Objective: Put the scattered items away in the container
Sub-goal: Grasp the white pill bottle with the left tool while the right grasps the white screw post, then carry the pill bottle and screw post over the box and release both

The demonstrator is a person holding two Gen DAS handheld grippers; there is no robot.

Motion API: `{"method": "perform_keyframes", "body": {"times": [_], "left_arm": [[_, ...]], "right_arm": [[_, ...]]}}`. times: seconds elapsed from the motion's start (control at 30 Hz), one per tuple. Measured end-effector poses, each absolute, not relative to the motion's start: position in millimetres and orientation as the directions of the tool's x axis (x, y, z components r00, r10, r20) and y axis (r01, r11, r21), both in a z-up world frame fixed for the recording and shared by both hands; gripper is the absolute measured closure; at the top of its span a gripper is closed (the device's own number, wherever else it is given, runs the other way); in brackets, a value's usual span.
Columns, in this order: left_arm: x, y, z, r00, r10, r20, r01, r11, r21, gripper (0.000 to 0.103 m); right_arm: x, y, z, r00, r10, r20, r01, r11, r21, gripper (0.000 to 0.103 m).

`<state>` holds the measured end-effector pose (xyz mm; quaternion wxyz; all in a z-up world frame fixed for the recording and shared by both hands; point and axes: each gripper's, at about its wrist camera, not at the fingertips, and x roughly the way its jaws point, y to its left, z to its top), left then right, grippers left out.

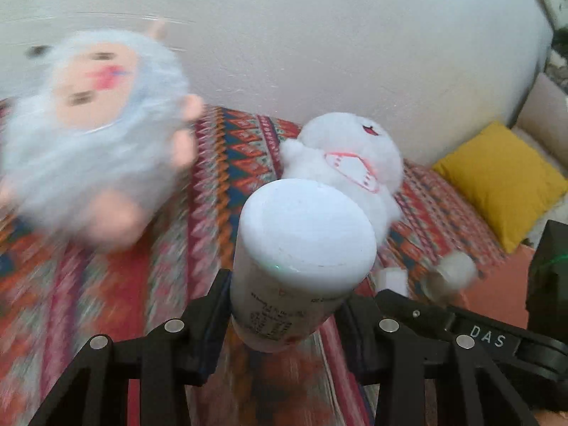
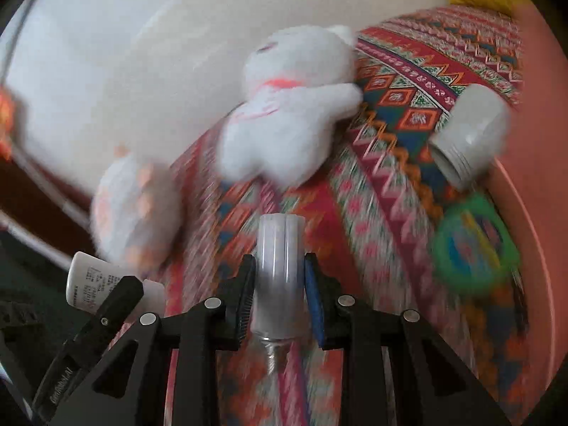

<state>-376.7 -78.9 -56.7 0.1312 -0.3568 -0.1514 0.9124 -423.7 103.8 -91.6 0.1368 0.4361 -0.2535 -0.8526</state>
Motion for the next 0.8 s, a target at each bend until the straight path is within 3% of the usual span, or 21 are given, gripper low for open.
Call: {"method": "perform_keyframes", "body": {"times": [0.23, 0.43, 0.6, 0.8], "left_arm": [[-262, -84, -14, -0.752, 0.297, -0.589, -0.123, -0.941, -0.316, 0.056], [-209, -74, 8, -0.782, 0.283, -0.555, -0.142, -0.949, -0.283, 0.056], [-191, -45, 26, -0.790, 0.302, -0.534, -0.181, -0.947, -0.267, 0.056], [-178, 7, 55, -0.790, 0.356, -0.499, -0.272, -0.933, -0.236, 0.056]], "right_arm": [[-327, 78, -29, -0.598, -0.514, -0.615, 0.244, -0.848, 0.471, 0.074], [-250, 82, 19, -0.646, -0.558, -0.521, 0.400, -0.829, 0.391, 0.074], [-208, 109, 51, -0.706, -0.550, -0.446, 0.438, -0.834, 0.335, 0.074], [-189, 172, 73, -0.805, -0.453, -0.383, 0.354, -0.885, 0.302, 0.074]]}}
